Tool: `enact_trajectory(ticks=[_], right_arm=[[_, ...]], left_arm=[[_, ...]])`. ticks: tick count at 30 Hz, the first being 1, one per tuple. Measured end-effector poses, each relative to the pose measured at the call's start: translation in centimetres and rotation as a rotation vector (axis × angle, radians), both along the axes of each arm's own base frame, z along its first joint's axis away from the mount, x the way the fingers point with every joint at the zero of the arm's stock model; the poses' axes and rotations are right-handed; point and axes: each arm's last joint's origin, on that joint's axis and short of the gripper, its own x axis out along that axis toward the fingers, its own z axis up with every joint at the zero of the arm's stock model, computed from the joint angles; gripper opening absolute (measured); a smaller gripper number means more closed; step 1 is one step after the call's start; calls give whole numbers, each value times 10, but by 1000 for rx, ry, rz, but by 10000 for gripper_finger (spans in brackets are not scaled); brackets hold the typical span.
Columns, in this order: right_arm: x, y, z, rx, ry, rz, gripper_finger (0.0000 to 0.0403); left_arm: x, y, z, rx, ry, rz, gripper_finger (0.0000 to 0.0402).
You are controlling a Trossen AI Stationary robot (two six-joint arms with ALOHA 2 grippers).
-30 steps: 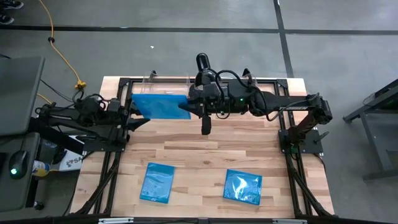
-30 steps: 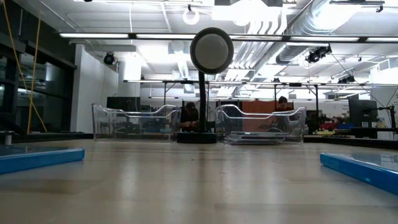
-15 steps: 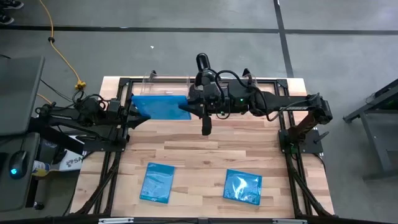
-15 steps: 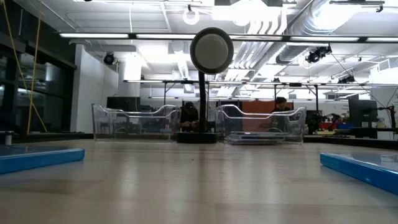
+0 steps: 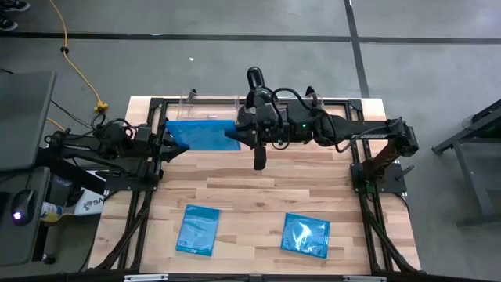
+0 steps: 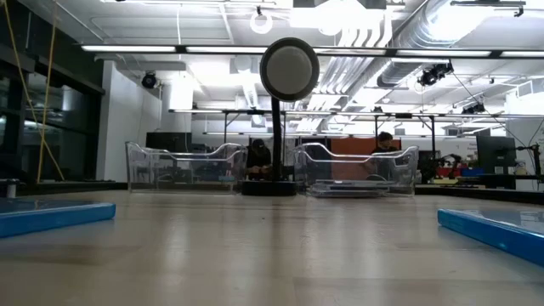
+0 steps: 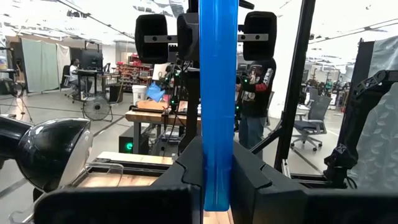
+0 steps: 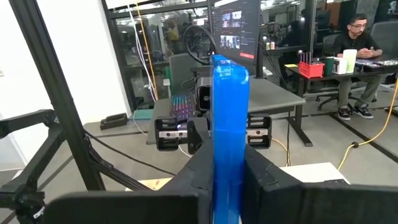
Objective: Pick & place jewel cases by type
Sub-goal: Put the top left blue CD case into the left transparent bin
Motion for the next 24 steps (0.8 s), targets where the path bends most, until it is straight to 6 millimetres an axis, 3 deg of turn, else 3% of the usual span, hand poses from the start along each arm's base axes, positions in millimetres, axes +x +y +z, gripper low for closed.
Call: enact_trajectory(ticks=[13, 24], right_arm=[[-2, -1, 4, 23, -26, -2, 67], [-25, -4, 27, 8, -99, -17, 134]], left_arm=[[1, 0, -4, 12, 35, 0, 28], [1, 0, -3, 20, 33, 2, 29]])
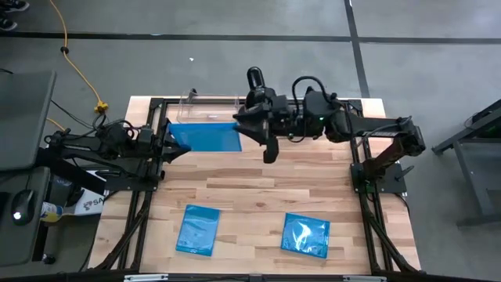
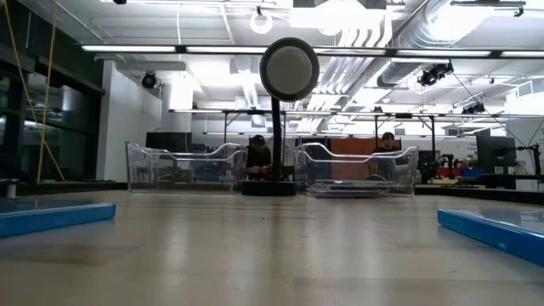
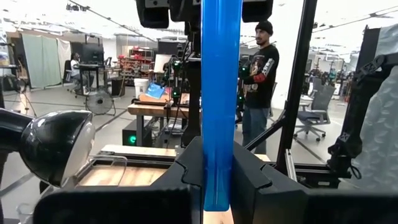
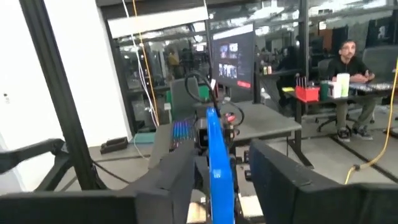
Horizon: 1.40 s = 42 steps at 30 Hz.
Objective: Pick & place jewel cases by type
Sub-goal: Put the top left blue CD case into the left transparent bin
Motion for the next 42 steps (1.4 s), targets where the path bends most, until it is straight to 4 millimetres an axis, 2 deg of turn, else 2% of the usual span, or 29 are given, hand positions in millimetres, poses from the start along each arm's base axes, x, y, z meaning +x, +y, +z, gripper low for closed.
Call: enact_trajectory(ticks=[9, 13, 18, 31, 36, 42], right_arm=[[-39, -1, 28, -15, -68, -4, 166], [-62, -2, 37, -15, -42, -6, 164], [-82, -1, 37, -9, 47, -61, 161], [-88, 5, 23, 42, 213, -97, 161], [-93, 5, 24, 42, 219, -93, 162], [-99, 3, 23, 39, 243, -128, 159]], left_arm=[[0, 1, 2, 10, -21, 19, 29], [-1, 2, 5, 30, -50, 67, 29], [-2, 4, 5, 16, -45, 150, 29], [-20, 14, 11, -60, -99, 372, 29], [-32, 17, 28, -49, -107, 424, 30], [-52, 22, 57, 12, -18, 510, 30]])
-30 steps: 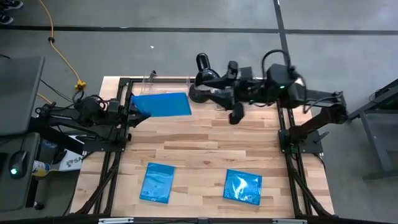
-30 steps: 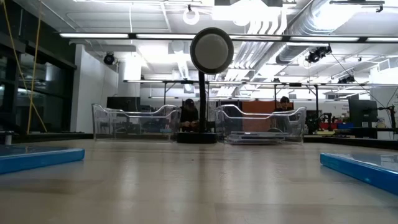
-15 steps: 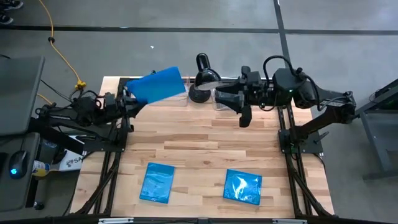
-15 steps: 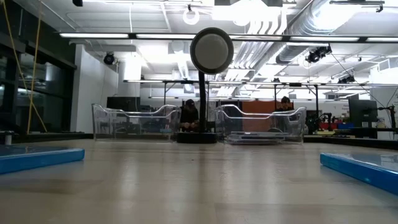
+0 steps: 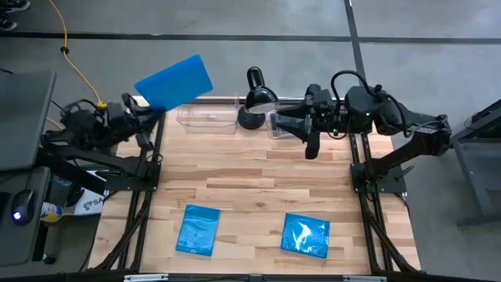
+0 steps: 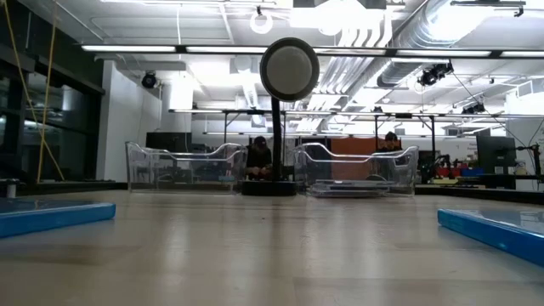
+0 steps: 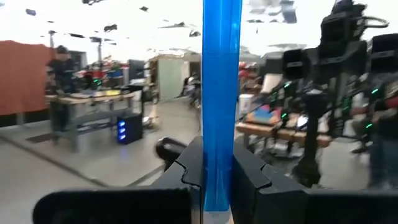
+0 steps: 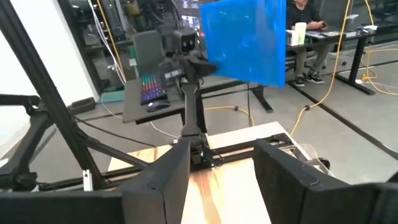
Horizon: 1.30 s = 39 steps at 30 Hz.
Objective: Pick & place jewel cases by type
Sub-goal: Put the top left blue CD case into the left transparent bin
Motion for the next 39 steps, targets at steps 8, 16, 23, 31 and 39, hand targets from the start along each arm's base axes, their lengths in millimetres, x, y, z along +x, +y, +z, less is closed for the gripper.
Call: enact_trajectory(ticks=[8, 16, 23, 31, 39], right_arm=[[-1, 0, -2, -1, 20, 0, 160], [-1, 0, -4, -15, 43, 2, 161], [-1, 0, -5, -19, 55, 2, 161], [-2, 0, -7, -20, 78, 3, 161], [-2, 0, -7, -20, 77, 9, 161]], left_arm=[[-27, 7, 30, -13, 44, 99, 30], [-45, 13, 47, -44, 104, 264, 27], [-58, 16, 73, -38, 64, 306, 27], [-56, 16, 125, 47, 77, 345, 27], [-28, 11, 170, 145, 174, 334, 27]])
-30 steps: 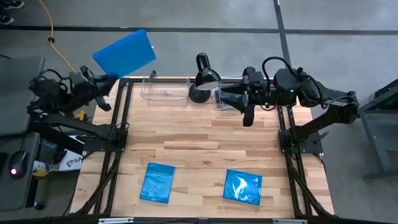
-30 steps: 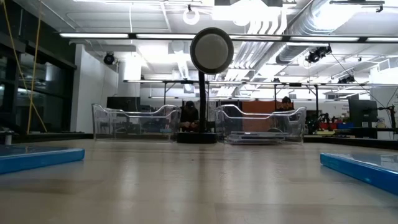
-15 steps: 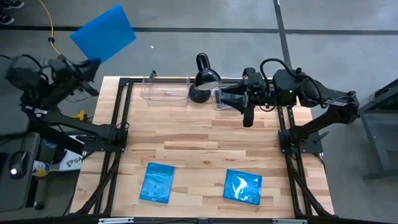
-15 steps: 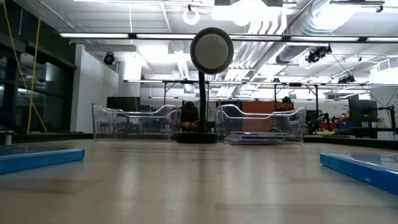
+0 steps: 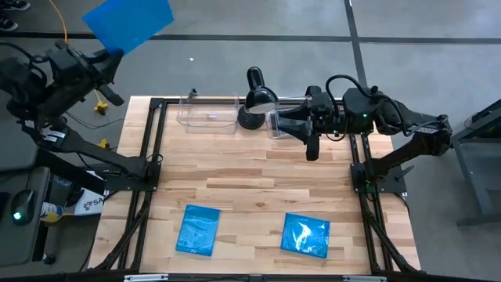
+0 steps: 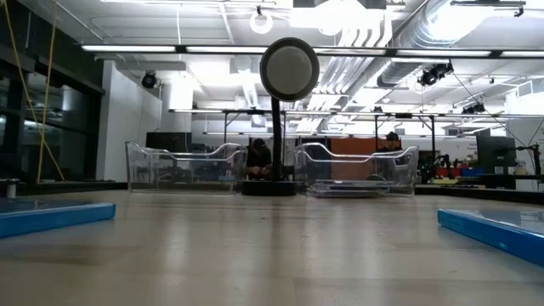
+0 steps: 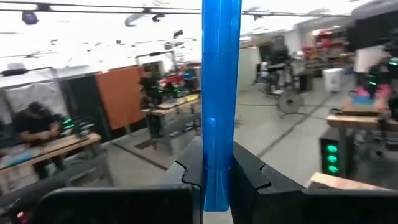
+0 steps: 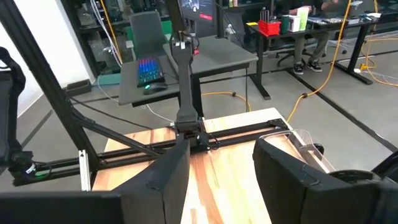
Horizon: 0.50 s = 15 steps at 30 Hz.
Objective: Pick & place jewel cases by type
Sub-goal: Put the top left blue CD case into the left transparent bin
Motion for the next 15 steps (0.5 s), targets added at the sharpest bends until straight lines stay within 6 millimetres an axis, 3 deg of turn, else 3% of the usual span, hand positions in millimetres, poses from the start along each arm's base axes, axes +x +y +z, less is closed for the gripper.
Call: enact_trajectory(ticks=[9, 15], right_arm=[[0, 0, 0, -9, 2, 18, 161], [0, 0, 0, -16, 3, 20, 161]], left_arm=[[9, -4, 35, 25, -55, -102, 27], [51, -11, 46, 69, 7, -117, 27]])
